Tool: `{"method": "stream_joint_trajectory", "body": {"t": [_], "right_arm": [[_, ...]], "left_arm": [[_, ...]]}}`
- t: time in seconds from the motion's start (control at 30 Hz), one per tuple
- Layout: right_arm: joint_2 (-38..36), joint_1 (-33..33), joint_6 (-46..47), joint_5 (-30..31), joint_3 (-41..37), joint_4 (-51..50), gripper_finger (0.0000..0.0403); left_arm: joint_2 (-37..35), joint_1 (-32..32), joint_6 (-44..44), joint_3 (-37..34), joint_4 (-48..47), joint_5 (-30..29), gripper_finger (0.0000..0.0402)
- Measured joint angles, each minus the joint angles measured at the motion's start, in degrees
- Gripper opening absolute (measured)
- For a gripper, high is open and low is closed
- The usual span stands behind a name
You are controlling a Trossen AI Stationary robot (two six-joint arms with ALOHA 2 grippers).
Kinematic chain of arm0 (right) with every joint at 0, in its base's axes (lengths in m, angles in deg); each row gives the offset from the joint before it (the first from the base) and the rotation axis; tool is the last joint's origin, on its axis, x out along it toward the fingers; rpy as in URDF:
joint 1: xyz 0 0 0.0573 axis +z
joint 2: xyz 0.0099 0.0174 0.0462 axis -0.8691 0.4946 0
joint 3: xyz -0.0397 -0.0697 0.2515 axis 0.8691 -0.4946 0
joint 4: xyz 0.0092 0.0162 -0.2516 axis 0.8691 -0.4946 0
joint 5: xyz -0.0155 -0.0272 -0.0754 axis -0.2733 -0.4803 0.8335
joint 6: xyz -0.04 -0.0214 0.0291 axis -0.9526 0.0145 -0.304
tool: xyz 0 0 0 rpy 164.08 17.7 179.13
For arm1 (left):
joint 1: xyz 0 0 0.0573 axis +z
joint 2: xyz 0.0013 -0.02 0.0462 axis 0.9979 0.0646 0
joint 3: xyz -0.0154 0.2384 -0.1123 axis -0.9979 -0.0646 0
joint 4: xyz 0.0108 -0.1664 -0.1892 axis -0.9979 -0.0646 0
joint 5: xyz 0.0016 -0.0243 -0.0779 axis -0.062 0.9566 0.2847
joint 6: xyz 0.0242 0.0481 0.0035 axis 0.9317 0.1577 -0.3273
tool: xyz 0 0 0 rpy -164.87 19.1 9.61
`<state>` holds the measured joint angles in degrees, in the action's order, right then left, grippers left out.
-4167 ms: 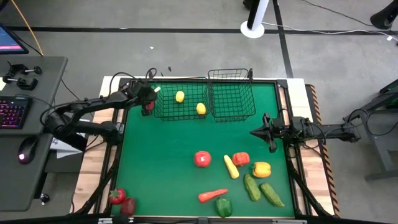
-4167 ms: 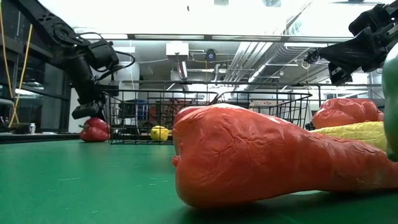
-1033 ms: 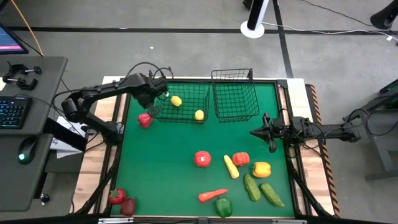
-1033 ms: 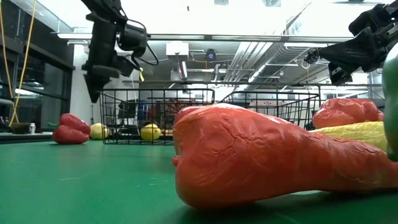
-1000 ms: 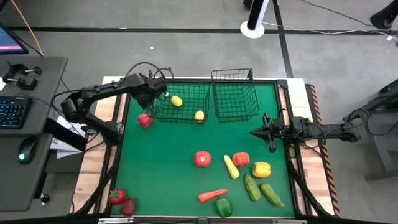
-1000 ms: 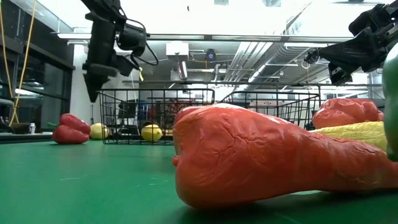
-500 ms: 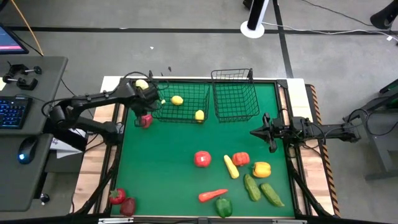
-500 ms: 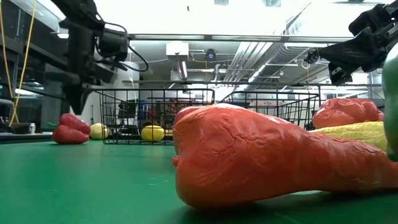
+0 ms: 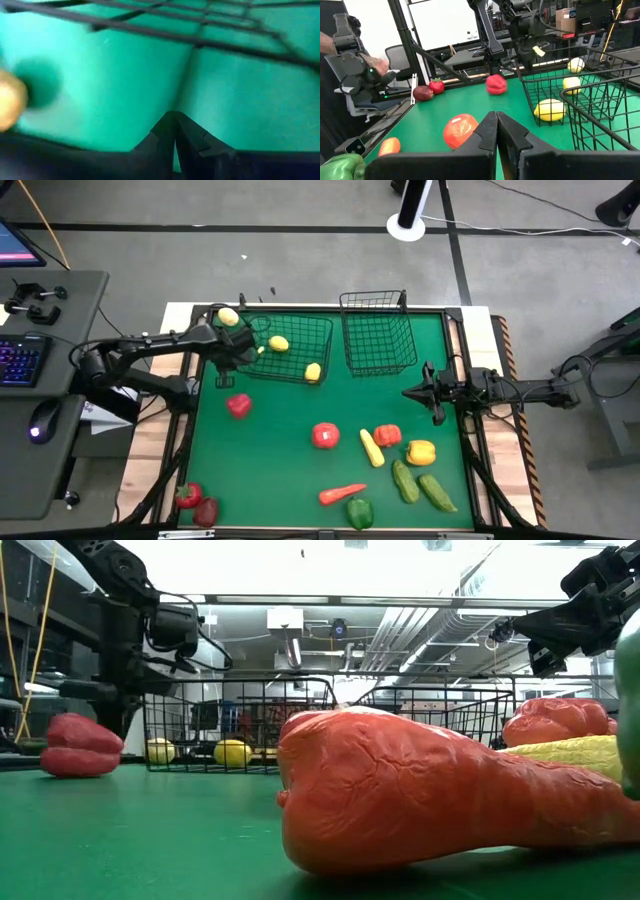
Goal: Sort produce into baskets
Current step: Put the red bell pepper into the right wire basket
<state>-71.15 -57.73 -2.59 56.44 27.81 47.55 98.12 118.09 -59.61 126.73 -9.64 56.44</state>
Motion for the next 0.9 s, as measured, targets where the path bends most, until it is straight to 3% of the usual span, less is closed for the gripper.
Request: {"method": "stream_joint_trajectory", "body": {"t": [0.13, 0.57, 0.73, 0.9], "right_arm": [[0.0, -0.01, 0.0, -0.01, -0.01, -0.01, 0.0], [0.0, 0.01, 0.0, -0.02, 0.0, 0.0, 0.0], [0.0, 0.0, 0.0, -0.02, -0.02, -0.01, 0.0], [0.0, -0.01, 0.0, -0.02, 0.0, 0.0, 0.0]], "left_arm": [[-0.06, -1.19, -2.65, 0.16, -1.84, 2.38, 0.0], [-4.66, -0.17, -11.59, 10.66, -3.36, -11.65, 0.0], [-4.97, 2.01, -12.35, 10.64, -1.46, -4.74, 0.0], [-4.76, 2.6, -12.38, 7.86, -1.92, -6.18, 0.0]]}}
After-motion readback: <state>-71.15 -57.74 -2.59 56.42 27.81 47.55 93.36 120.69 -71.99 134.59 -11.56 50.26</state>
